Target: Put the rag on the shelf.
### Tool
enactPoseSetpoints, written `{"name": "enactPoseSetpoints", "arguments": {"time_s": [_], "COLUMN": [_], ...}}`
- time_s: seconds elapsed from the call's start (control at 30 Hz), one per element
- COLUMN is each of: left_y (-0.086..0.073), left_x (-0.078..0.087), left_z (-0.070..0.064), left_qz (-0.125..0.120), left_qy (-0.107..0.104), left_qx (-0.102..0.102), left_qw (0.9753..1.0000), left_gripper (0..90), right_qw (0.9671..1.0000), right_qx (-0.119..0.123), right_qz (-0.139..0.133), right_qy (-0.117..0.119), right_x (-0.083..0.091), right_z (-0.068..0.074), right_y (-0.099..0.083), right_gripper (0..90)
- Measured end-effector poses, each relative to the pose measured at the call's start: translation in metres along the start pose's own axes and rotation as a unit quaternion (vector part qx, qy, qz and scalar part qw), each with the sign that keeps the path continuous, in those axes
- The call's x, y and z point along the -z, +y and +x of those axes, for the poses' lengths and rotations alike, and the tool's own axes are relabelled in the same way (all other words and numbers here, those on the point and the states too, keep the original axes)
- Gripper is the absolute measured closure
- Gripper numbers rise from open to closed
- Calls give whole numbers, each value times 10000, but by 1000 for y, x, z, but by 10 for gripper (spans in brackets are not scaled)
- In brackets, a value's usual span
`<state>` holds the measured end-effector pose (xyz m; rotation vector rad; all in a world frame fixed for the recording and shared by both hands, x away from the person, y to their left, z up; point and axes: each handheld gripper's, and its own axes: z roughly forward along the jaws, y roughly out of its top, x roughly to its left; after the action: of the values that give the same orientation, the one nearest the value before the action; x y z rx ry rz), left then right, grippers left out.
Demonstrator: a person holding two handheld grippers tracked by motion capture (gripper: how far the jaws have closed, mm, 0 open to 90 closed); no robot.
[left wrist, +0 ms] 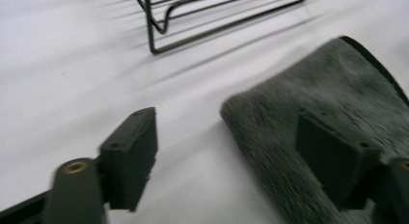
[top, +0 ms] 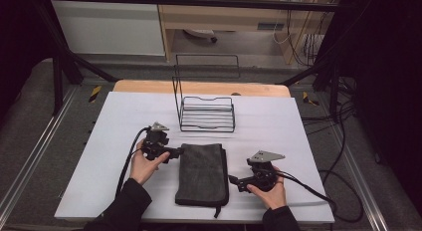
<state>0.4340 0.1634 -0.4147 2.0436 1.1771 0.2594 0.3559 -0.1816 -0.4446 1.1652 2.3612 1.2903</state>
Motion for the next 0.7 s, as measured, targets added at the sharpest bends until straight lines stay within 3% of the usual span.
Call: {"name": "enactPoseSetpoints", "arguments": {"time_s": [0.2, 0.43, 0.7], "left_y": [2, 0, -3], "left_x": [-15, -29, -33], "left_z": [3, 2, -6], "left_qz": [33, 285, 419], "left_qy": [-66, -115, -236], "left_qx": [194, 146, 26], "left_qw": [9998, 9994, 9988], "left_gripper": [411, 528, 679], "right_qw": [10000, 10000, 9999], "right_qx": [20, -7, -61], "right_qz": [26, 53, 56], "right_qy": [3, 30, 83], "right_x": [-1, -1, -1], "right_z": [0, 0, -1], "right_y": [0, 0, 1], "right_gripper": [34, 40, 48]}}
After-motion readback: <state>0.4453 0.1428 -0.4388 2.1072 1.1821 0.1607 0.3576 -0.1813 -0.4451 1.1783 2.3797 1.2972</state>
